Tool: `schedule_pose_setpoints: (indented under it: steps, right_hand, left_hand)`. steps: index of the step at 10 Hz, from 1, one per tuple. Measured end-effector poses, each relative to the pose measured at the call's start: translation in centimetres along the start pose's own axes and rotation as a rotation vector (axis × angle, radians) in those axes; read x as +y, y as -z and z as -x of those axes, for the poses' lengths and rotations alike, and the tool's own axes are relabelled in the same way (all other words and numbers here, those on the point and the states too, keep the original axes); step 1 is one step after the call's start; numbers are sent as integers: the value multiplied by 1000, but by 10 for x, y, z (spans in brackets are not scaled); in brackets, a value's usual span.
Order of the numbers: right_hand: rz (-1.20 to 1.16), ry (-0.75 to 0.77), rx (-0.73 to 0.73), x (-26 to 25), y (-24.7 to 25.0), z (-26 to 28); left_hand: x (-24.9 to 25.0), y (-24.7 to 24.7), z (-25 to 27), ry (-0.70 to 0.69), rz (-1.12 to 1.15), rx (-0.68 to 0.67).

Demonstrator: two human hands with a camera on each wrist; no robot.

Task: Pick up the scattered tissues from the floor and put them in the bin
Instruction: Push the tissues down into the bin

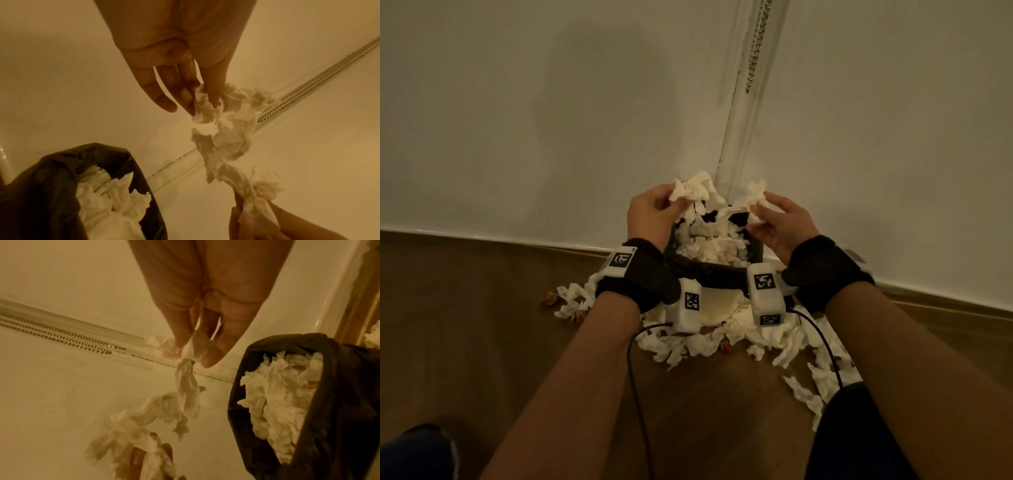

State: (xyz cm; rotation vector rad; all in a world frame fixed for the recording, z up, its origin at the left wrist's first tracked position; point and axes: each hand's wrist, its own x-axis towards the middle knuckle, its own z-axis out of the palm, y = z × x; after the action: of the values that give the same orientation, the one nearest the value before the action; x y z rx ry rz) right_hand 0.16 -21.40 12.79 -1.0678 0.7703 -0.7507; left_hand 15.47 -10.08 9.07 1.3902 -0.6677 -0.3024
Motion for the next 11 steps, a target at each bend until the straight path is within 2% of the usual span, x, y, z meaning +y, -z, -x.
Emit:
schedule_pose_setpoints:
  steps: [1, 2, 3, 4, 6, 9, 10, 11]
  right_hand:
    - [54, 31, 72, 5, 8, -13]
    - [245, 92, 108, 14, 14, -26]
    - [655, 146, 121, 27, 20, -35]
    - [952, 174, 109, 40, 25, -40]
    - [1356, 142, -41, 53, 11, -40]
    - [1702, 18, -381, 73, -11, -29]
    - [1882, -60, -450, 78, -13, -29]
    - [1980, -71, -469, 82, -14, -30]
  left_hand:
    - [-5, -11, -3, -25, -77, -22]
    - [-18, -14, -3, -41, -328, -35]
    - [-34, -15, 0, -104, -662, -99]
    - [-52, -17, 3, -116, -822, -158]
    - [-67, -36, 15, -114, -1083, -384]
    - [-61, -56, 21, -122, -1294, -712]
    - [-60, -56, 18, -150, -1433, -758]
    - [-61, -55, 16, -54, -1432, -725]
